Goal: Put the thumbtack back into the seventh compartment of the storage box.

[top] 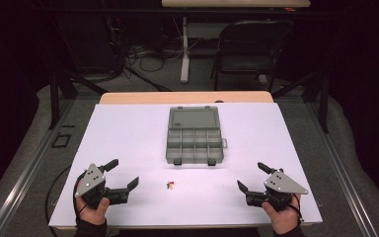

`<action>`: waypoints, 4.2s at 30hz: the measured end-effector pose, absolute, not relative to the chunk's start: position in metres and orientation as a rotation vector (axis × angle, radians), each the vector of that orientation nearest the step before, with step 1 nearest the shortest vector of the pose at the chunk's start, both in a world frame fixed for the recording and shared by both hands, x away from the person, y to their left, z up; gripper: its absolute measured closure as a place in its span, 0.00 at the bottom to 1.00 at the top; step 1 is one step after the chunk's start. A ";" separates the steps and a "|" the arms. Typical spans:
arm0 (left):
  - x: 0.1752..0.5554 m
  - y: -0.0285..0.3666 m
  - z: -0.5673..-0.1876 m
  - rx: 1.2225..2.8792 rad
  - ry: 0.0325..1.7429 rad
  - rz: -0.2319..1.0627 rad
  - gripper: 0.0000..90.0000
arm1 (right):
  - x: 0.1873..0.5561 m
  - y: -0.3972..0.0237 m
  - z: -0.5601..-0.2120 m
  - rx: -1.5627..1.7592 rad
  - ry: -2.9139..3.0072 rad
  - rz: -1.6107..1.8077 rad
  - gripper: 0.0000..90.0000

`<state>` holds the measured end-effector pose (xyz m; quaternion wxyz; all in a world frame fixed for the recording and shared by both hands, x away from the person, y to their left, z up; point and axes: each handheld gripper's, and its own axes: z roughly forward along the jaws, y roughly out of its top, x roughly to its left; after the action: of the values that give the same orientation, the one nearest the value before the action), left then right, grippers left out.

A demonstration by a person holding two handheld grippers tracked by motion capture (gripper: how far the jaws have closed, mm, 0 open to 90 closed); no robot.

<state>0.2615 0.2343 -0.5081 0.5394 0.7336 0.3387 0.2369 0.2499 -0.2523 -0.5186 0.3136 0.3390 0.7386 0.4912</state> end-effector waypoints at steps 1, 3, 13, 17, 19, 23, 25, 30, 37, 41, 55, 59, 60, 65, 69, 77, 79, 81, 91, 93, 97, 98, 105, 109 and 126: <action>0.262 0.234 -0.508 1.748 0.805 0.556 0.08 | 0.250 -0.253 -0.519 0.896 1.949 1.294 0.13; 0.263 0.234 -0.509 1.750 0.808 0.550 0.08 | 0.250 -0.253 -0.520 0.900 1.949 1.294 0.13; 0.268 0.231 -0.507 1.752 0.864 0.504 0.08 | 0.254 -0.254 -0.521 0.920 1.953 1.299 0.14; 0.271 0.228 -0.505 1.785 0.893 0.491 0.03 | 0.254 -0.254 -0.522 0.921 1.959 1.295 0.14; 0.276 0.224 -0.505 1.807 0.949 0.474 0.02 | 0.255 -0.253 -0.522 0.919 1.962 1.293 0.14; 0.283 0.219 -0.505 1.836 0.998 0.427 0.01 | 0.255 -0.252 -0.522 0.915 1.969 1.289 0.15; 0.286 0.214 -0.504 1.858 1.004 0.410 0.01 | 0.255 -0.252 -0.522 0.916 1.969 1.289 0.15; 0.293 0.199 -0.504 1.921 0.999 0.385 0.01 | 0.255 -0.253 -0.522 0.916 1.969 1.290 0.15; 0.304 0.182 -0.507 1.966 1.003 0.312 0.01 | 0.255 -0.253 -0.523 0.916 1.974 1.288 0.15; 0.309 0.175 -0.508 1.979 1.016 0.305 0.05 | 0.256 -0.253 -0.523 0.915 1.976 1.287 0.15; 0.316 0.154 -0.519 2.043 1.010 0.274 0.33 | 0.256 -0.253 -0.523 0.916 1.981 1.285 0.16; 0.313 0.148 -0.524 2.068 1.016 0.289 0.42 | 0.256 -0.253 -0.523 0.916 1.982 1.286 0.16; 0.312 0.147 -0.525 2.072 1.016 0.292 0.45 | 0.256 -0.253 -0.523 0.915 1.982 1.286 0.16; 0.309 0.141 -0.531 2.108 1.023 0.310 0.49 | 0.256 -0.253 -0.523 0.913 1.986 1.285 0.16; 0.306 0.138 -0.535 2.138 1.019 0.322 0.50 | 0.256 -0.253 -0.523 0.912 1.987 1.286 0.16; 0.303 0.134 -0.543 2.135 1.068 0.304 0.61 | 0.256 -0.252 -0.523 0.908 1.989 1.287 0.16; 0.303 0.133 -0.544 2.139 1.074 0.303 0.62 | 0.256 -0.252 -0.523 0.908 1.990 1.287 0.16; 0.303 0.132 -0.545 2.142 1.079 0.297 0.64 | 0.256 -0.253 -0.523 0.908 1.991 1.288 0.16; 0.304 0.128 -0.548 2.151 1.105 0.257 0.72 | 0.256 -0.252 -0.523 0.903 1.993 1.288 0.16; 0.304 0.128 -0.550 2.153 1.109 0.259 0.73 | 0.256 -0.252 -0.523 0.903 1.993 1.288 0.16; 0.305 0.128 -0.551 2.148 1.119 0.259 0.74 | 0.256 -0.252 -0.523 0.901 1.995 1.288 0.16; 0.305 0.128 -0.551 2.148 1.119 0.259 0.74 | 0.256 -0.252 -0.523 0.901 1.995 1.288 0.16; 0.305 0.128 -0.552 2.142 1.126 0.246 0.75 | 0.256 -0.252 -0.523 0.899 2.002 1.287 0.16; 0.304 0.128 -0.552 2.135 1.131 0.246 0.76 | 0.256 -0.252 -0.523 0.898 2.002 1.286 0.16; 0.303 0.128 -0.554 2.152 1.147 0.252 0.84 | 0.256 -0.252 -0.523 0.895 2.006 1.287 0.16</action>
<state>0.3032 0.1282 -0.5540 0.3385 0.8260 0.4402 0.0966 0.2560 -0.2518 -0.5234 0.2937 0.3360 0.7532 0.4833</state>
